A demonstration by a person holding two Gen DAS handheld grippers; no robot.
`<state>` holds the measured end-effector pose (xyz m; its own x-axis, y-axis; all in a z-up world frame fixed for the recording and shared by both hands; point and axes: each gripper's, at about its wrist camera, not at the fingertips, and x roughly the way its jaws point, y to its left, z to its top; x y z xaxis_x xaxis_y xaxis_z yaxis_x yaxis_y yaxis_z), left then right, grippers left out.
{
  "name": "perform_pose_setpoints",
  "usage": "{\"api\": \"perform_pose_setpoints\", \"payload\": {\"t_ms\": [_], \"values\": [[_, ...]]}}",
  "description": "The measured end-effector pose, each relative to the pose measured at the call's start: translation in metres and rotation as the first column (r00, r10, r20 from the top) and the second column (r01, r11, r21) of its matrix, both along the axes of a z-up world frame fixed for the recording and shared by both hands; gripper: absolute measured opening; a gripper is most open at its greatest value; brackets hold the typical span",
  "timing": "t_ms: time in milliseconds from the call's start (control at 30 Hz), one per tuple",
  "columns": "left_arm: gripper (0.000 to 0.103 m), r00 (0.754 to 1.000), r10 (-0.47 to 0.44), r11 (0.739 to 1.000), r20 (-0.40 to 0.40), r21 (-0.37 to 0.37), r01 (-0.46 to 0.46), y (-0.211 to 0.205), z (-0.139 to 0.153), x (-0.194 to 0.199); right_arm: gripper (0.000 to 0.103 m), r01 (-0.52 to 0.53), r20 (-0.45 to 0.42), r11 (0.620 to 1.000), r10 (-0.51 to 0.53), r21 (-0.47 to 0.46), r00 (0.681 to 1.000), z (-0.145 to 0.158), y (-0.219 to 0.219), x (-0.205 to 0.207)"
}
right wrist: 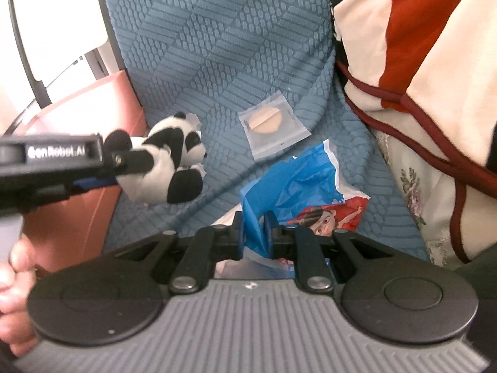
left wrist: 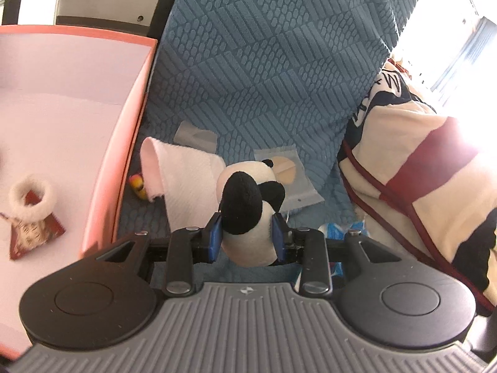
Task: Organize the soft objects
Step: 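Carry the panda with the left tool while the right tool carries the blue bag over the pink box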
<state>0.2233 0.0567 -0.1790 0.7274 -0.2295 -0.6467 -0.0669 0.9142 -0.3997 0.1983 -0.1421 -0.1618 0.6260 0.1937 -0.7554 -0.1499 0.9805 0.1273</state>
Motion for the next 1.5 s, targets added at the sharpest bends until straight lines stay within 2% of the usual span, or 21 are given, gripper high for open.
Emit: {"api": "perform_pose_setpoints", "payload": {"t_ms": [333, 600, 800, 1133, 1500], "values": [[0.038, 1.000, -0.005, 1.000, 0.004, 0.021, 0.005, -0.004, 0.011, -0.041, 0.016, -0.040, 0.026, 0.999, 0.040, 0.033, 0.999, 0.020, -0.005, -0.029], [0.038, 1.000, 0.018, 0.999, 0.022, 0.026, -0.019, -0.003, 0.029, -0.068, 0.016, -0.066, 0.052, 0.996, 0.063, 0.058, 0.997, 0.035, -0.013, -0.044], [0.038, 0.998, 0.067, 0.998, 0.002, 0.022, -0.067, -0.005, 0.040, -0.083, 0.016, -0.089, 0.075, 0.992, 0.082, 0.092, 0.994, 0.047, -0.019, -0.052], [0.036, 0.994, 0.104, 0.994, -0.016, 0.012, -0.104, -0.009, 0.065, -0.094, 0.015, -0.145, 0.067, 0.984, 0.138, 0.106, 0.988, 0.067, -0.025, -0.058], [0.034, 0.996, 0.089, 0.994, 0.003, 0.056, -0.089, -0.001, 0.104, -0.093, 0.015, -0.177, 0.097, 0.977, 0.166, 0.120, 0.981, 0.104, -0.017, -0.052]]}}
